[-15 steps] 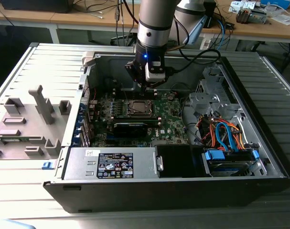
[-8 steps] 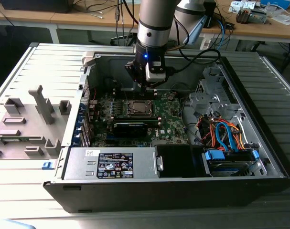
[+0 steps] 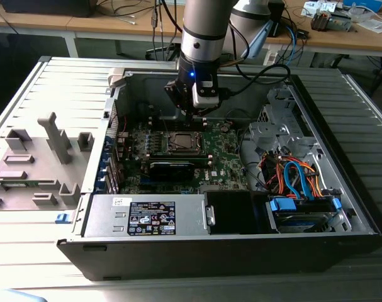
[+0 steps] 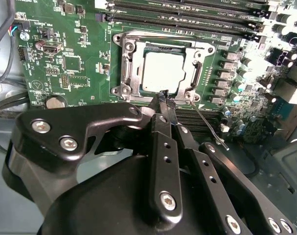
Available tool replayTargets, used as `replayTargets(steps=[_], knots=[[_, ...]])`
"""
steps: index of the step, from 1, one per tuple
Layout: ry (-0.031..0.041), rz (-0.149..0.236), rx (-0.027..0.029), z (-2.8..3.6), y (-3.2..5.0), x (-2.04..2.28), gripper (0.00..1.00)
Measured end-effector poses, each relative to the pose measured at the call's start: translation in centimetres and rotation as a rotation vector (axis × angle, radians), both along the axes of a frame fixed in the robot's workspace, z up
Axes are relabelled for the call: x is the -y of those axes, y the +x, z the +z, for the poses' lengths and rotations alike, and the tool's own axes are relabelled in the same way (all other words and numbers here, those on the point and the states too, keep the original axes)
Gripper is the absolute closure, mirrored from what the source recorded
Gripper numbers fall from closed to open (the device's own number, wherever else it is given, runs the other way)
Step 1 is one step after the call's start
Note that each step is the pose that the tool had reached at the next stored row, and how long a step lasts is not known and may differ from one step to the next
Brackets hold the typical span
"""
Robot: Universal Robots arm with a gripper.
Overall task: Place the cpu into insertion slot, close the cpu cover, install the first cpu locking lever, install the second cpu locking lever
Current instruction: 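Install the first cpu locking lever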
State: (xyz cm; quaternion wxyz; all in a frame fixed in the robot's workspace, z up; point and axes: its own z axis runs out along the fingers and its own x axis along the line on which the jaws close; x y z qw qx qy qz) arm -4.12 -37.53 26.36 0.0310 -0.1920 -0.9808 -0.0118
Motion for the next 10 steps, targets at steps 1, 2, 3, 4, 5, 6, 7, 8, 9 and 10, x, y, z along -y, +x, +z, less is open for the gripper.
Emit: replayTargets(steps=[1, 2, 3, 4, 5, 6, 7, 8, 9, 10], knots=[[0.0004, 0.004, 0.0, 0.0, 0.0, 0.0, 0.89], [0.0006, 0.005, 0.0, 0.0, 0.0, 0.0, 0.89], [0.0008, 0.007, -0.0001, 0.0, 0.0, 0.0, 0.89], [0.001, 0.008, 0.0, 0.0, 0.0, 0.0, 0.89], [0.0012, 0.01, -0.0001, 0.0, 0.0, 0.0, 0.89], [0.0014, 0.013, 0.0, 0.0, 0.0, 0.0, 0.89], [0.0019, 0.016, 0.0, 0.0, 0.0, 0.0, 0.89], [0.0023, 0.018, 0.0, 0.0, 0.0, 0.0, 0.89], [0.0026, 0.02, 0.0, 0.0, 0.0, 0.0, 0.89], [0.0029, 0.022, 0.0, 0.0, 0.0, 0.0, 0.89]])
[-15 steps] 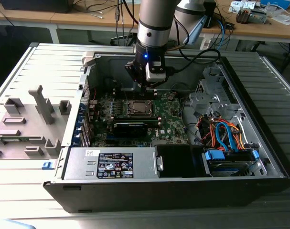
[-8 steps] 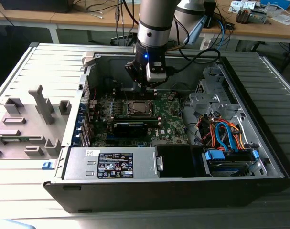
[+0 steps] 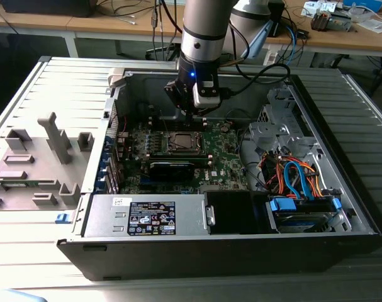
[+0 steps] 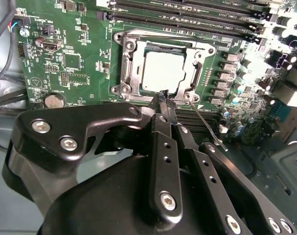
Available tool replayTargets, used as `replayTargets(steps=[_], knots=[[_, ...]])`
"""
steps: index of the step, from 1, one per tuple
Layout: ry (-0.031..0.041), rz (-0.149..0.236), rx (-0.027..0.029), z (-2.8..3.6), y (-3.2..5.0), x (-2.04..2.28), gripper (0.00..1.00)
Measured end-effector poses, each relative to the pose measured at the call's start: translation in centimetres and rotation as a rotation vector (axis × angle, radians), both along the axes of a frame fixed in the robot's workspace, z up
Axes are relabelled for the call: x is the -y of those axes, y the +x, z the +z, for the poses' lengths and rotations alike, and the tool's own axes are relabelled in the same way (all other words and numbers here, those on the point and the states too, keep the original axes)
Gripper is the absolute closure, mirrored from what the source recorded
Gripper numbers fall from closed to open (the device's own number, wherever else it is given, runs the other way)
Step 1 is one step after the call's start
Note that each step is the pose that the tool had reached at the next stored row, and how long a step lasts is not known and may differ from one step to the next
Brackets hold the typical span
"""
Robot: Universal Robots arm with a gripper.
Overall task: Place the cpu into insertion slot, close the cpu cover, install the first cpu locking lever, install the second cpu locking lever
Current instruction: 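Install the first cpu locking lever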
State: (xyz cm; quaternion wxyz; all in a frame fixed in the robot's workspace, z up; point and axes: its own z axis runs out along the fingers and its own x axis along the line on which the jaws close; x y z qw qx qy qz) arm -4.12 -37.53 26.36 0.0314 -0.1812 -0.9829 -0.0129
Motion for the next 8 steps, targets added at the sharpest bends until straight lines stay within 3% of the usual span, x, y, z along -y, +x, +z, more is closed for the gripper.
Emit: replayTargets(steps=[8], knots=[[0.0021, 0.018, 0.0, 0.0, 0.0, 0.0, 0.89]])
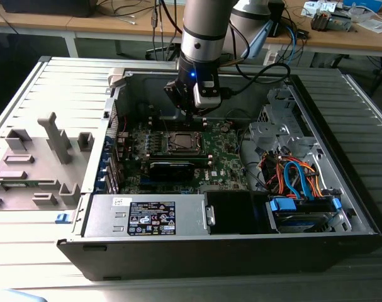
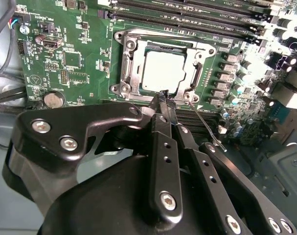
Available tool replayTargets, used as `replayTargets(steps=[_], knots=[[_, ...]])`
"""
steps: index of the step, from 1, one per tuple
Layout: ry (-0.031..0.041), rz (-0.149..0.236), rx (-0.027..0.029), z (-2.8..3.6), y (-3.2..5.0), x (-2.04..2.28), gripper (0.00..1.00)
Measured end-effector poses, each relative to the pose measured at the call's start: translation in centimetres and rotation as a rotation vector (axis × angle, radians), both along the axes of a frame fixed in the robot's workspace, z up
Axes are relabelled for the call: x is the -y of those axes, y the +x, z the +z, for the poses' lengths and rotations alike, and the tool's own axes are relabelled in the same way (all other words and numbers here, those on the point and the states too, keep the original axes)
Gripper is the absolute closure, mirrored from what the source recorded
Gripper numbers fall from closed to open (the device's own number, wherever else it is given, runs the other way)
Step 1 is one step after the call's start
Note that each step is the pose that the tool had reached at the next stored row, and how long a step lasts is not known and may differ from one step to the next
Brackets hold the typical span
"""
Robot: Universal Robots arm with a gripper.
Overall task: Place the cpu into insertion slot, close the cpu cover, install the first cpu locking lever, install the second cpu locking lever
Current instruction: 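Install the first cpu locking lever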
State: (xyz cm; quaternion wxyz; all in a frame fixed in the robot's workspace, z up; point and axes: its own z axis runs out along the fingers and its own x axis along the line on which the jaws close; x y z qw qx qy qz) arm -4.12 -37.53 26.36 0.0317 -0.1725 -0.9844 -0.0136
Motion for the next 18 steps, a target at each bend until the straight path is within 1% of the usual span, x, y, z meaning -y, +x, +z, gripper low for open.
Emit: replayTargets(steps=[18], knots=[[0.0036, 0.04, -0.0001, 0.0, 0.0, 0.0, 0.89]])
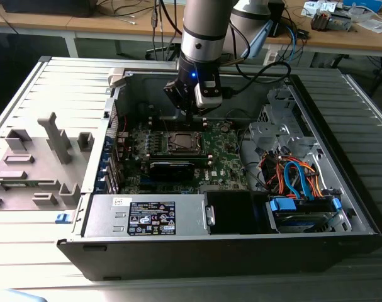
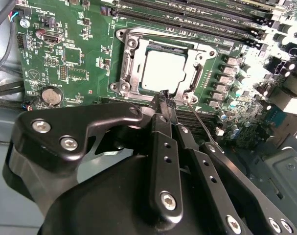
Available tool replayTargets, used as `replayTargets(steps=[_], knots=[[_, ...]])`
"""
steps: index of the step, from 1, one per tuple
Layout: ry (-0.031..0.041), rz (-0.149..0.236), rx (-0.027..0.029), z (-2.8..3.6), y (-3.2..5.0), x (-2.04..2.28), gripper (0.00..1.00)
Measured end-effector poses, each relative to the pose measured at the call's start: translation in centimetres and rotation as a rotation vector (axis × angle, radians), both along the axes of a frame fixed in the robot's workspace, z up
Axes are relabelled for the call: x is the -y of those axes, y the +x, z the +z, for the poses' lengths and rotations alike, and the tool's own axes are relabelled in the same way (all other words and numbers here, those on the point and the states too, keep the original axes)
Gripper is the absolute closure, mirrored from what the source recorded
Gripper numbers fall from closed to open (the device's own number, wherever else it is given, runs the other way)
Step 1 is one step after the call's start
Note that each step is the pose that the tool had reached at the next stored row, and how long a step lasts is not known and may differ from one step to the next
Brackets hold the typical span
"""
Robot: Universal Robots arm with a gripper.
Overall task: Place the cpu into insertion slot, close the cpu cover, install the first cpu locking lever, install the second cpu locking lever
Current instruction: 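Install the first cpu locking lever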
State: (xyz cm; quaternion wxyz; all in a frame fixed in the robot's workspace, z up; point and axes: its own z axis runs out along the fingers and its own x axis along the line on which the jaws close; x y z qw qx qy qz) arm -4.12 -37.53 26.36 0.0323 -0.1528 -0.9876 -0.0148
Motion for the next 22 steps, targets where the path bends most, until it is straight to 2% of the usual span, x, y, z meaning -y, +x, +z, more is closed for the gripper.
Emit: replayTargets(steps=[4, 8, 16, 19, 22], knots=[[0.0009, 0.008, 0.0, 0.0, 0.0, 0.0, 0.89], [0.008, 0.026, 0.0001, 0.0, 0.0, 0.0, 0.89], [0.0159, 0.042, 0.0001, 0.0, 0.0, 0.0, 0.89], [0.0222, 0.053, 0.0002, 0.0, 0.0, 0.0, 0.89], [0.0237, 0.061, 0.0001, 0.0, 0.0, 0.0, 0.89]])
